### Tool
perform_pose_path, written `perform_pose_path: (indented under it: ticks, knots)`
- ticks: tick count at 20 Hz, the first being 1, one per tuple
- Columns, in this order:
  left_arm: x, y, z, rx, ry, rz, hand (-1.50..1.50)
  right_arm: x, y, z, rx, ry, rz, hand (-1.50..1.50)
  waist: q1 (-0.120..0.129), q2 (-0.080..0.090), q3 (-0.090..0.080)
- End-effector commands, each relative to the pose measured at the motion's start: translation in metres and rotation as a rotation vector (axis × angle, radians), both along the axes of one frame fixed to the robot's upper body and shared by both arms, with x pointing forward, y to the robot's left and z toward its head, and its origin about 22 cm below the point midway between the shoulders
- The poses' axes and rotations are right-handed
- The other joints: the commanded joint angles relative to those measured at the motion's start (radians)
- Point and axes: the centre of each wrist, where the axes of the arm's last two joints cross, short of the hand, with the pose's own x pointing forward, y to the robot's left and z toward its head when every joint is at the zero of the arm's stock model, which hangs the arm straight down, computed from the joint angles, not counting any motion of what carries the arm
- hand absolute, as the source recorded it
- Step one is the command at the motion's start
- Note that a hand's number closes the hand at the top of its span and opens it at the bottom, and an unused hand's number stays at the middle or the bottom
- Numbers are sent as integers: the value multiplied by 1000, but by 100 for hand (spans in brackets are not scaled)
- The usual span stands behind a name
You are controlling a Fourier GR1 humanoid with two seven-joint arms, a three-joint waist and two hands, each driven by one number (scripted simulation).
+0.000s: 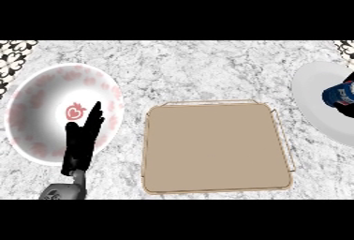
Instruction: Pick the can from the tray and place it in the plate
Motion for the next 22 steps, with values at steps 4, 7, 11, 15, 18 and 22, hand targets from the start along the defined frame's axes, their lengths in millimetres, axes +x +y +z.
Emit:
perform_pose_path:
  ticks: [4, 7, 11, 15, 18, 22]
  knots:
    - [8, 8, 15, 9, -8, -9, 0, -23, -25, -15, 59, 144, 79, -150, 11, 4, 2]
    - [8, 14, 2, 9, -17, 1, 0, -9, -17, 0, 140, 31, 177, -150, 0, 1, 1]
    - [-1, 6, 10, -1, 14, -2, 0, -16, -23, -5, 358, -188, 218, -150, -12, -8, 3]
    - [0, 12, 2, -1, 1, 15, 0, -23, -42, 14, 618, -374, 177, -150, -15, -1, 3]
    - [1, 16, 7, -5, 11, 6, 0, -42, -61, 12, 730, -414, 163, -150, -12, 1, 3]
    - [2, 1, 15, -8, -3, 0, 0, -56, -73, 11, 771, -365, 181, -150, -1, 0, 3]
